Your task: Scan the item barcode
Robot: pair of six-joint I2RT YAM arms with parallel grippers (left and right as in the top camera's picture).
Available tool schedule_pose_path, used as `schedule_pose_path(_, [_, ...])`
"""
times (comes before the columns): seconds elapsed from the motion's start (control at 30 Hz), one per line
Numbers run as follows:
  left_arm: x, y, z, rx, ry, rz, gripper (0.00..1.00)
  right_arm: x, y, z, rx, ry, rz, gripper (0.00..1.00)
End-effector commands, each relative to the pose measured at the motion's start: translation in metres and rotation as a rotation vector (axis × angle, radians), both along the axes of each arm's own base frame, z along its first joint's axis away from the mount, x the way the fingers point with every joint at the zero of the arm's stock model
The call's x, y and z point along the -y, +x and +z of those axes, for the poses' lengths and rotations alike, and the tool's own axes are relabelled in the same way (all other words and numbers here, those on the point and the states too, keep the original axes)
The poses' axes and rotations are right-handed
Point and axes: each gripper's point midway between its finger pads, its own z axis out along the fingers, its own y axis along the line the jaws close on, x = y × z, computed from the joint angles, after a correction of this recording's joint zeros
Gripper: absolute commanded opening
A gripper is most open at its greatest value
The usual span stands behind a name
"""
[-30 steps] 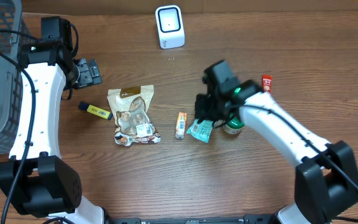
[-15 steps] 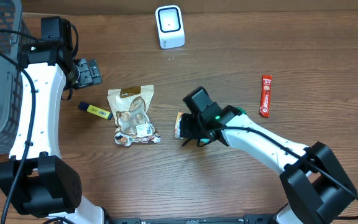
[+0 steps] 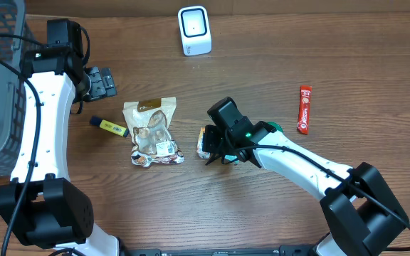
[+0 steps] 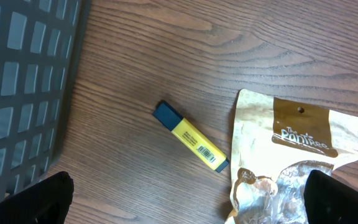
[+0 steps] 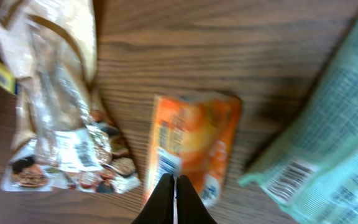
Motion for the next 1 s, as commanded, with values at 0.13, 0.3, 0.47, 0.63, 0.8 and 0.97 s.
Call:
schedule_pose_path(0.13, [0.001, -0.001, 0.005, 0.009, 0.012, -0.012, 1.00, -0.006, 0.001, 0.003, 0.006, 0.033, 0.001, 0.06])
schedule_pose_path(0.3, [0.001, -0.001, 0.005, 0.009, 0.012, -0.012, 1.00, 0.014, 0.016, 0.000, 0.066, -0.057, -0.062, 0.10])
schedule_pose_path(0.47, [0.001, -0.001, 0.005, 0.009, 0.012, -0.012, 1.00, 0.046, 0.038, -0.002, 0.096, -0.118, -0.162, 0.11])
schedule_pose_path(0.63, [0.001, -0.001, 0.005, 0.009, 0.012, -0.012, 1.00, 0.063, 0.021, -0.014, -0.019, -0.148, -0.165, 0.11])
schedule_pose_path(0.8, [0.001, -0.001, 0.005, 0.009, 0.012, -0.012, 1.00, 0.058, -0.004, -0.021, -0.085, -0.181, -0.115, 0.11])
schedule_pose_path(0.97, [0.001, -0.001, 0.005, 0.009, 0.012, -0.012, 1.00, 0.044, -0.015, -0.021, -0.077, -0.186, -0.066, 0.11])
